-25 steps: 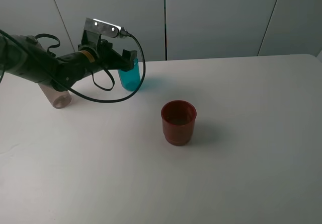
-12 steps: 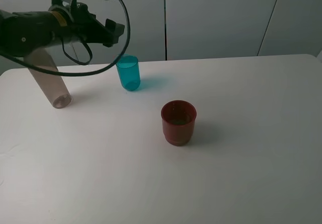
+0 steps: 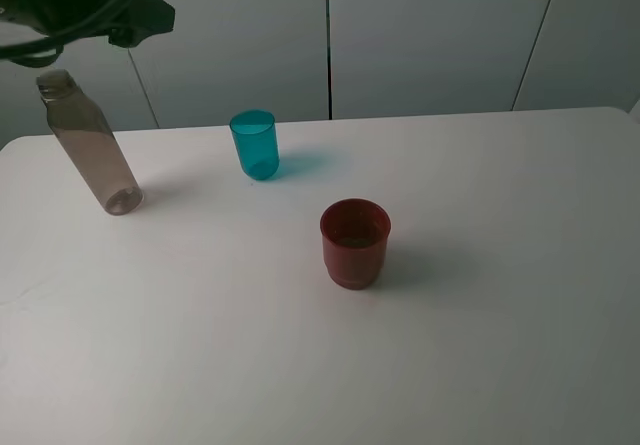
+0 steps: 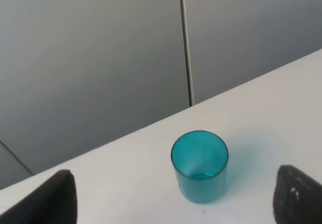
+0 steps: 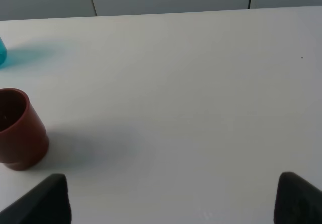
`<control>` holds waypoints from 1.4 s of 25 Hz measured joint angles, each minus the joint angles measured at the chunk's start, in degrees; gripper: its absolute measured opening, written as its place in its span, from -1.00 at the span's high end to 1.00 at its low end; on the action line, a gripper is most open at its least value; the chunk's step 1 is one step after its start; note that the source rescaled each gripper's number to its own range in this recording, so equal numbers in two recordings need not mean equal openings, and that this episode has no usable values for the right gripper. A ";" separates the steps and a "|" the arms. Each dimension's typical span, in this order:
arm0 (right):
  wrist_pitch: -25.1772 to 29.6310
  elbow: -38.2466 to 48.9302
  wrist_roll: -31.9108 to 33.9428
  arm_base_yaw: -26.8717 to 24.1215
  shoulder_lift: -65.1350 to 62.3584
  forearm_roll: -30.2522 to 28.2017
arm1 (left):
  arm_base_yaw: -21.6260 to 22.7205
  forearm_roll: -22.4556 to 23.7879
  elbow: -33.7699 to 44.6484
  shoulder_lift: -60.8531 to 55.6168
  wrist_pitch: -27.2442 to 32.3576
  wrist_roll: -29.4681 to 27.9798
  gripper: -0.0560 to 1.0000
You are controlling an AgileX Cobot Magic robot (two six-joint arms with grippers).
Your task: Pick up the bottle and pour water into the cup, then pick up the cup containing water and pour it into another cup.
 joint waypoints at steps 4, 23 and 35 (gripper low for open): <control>0.00 0.00 0.00 0.00 0.00 0.00 | 0.00 -0.22 0.09 -6.84 8.92 -0.09 -0.99; 0.00 0.00 0.00 0.00 0.00 0.00 | 0.00 -8.72 0.09 -28.64 51.10 3.81 -0.99; 0.00 0.00 0.00 0.00 0.00 0.00 | 0.00 -13.52 14.60 -51.32 53.04 9.83 -0.99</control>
